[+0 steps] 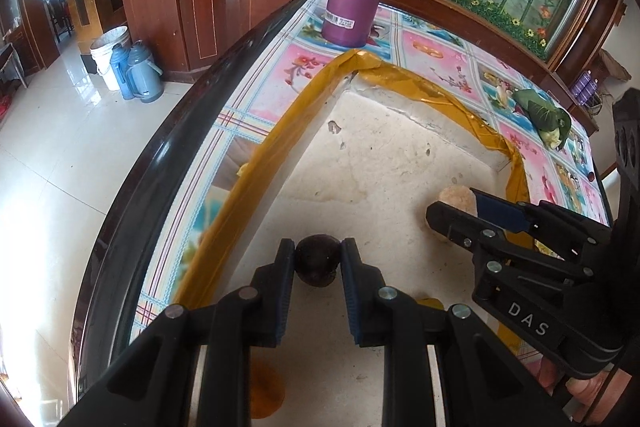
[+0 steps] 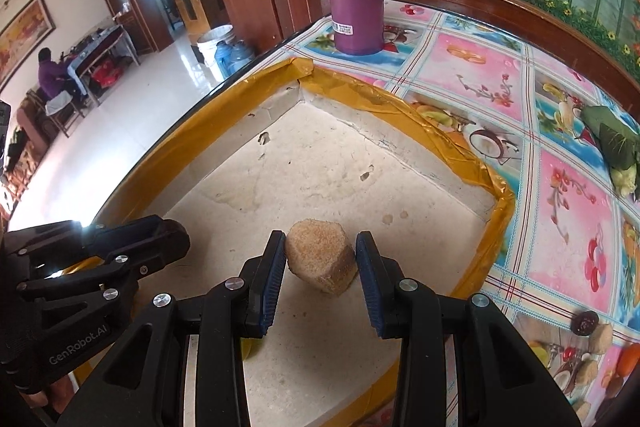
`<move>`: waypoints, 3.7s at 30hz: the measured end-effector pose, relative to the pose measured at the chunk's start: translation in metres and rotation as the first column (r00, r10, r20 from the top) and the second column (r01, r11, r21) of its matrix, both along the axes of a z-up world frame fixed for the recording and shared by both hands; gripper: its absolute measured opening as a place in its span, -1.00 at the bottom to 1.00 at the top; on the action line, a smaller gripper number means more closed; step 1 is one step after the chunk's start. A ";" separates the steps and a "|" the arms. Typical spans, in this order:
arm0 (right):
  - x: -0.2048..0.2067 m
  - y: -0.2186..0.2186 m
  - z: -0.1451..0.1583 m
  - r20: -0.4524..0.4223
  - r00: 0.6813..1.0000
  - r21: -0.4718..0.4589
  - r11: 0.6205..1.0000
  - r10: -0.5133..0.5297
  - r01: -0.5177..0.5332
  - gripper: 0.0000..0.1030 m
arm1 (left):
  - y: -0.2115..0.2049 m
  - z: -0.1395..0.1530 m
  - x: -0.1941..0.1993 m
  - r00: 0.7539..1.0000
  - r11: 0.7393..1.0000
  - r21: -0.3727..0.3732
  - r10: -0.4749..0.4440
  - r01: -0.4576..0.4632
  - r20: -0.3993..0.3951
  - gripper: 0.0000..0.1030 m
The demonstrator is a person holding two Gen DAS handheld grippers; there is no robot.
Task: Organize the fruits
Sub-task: 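Open the left tool over the tray while the right tool releases the chunk inside, then withdraw both open tools from the tray toward the fruit row, then move the left tool to the red round fruit while the right tool approaches a green grape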
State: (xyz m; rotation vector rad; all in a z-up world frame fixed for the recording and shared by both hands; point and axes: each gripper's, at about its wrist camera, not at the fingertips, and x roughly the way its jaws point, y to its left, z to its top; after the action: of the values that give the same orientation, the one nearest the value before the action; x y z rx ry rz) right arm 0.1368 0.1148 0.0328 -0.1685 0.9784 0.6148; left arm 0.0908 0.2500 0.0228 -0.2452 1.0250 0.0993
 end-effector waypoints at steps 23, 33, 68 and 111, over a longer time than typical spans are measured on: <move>-0.033 -0.027 0.025 0.064 0.998 0.011 1.000 -0.027 0.026 -0.20 | -0.001 0.010 -0.032 0.999 0.998 0.037 0.043 -0.043 0.004 0.08; -0.080 -0.065 0.037 0.074 0.997 0.010 1.000 -0.029 0.028 -0.16 | -0.030 0.030 -0.074 0.996 0.998 0.039 0.045 -0.048 0.080 0.26; -0.189 -0.340 0.052 0.155 0.876 0.025 0.888 -0.456 0.458 0.14 | -0.258 0.025 -0.104 0.968 0.965 0.091 -0.249 0.245 0.041 0.71; -0.156 -0.402 -0.006 0.008 0.911 0.031 0.910 -0.413 0.412 -0.56 | -0.377 -0.010 -0.052 0.878 0.878 0.026 -0.478 0.478 -0.001 -0.03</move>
State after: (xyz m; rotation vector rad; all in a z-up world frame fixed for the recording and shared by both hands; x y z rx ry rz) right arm -0.0193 -0.2871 0.0266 0.0618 0.9543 0.2367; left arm 0.0385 -0.1274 0.0125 0.0378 1.0522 -0.3395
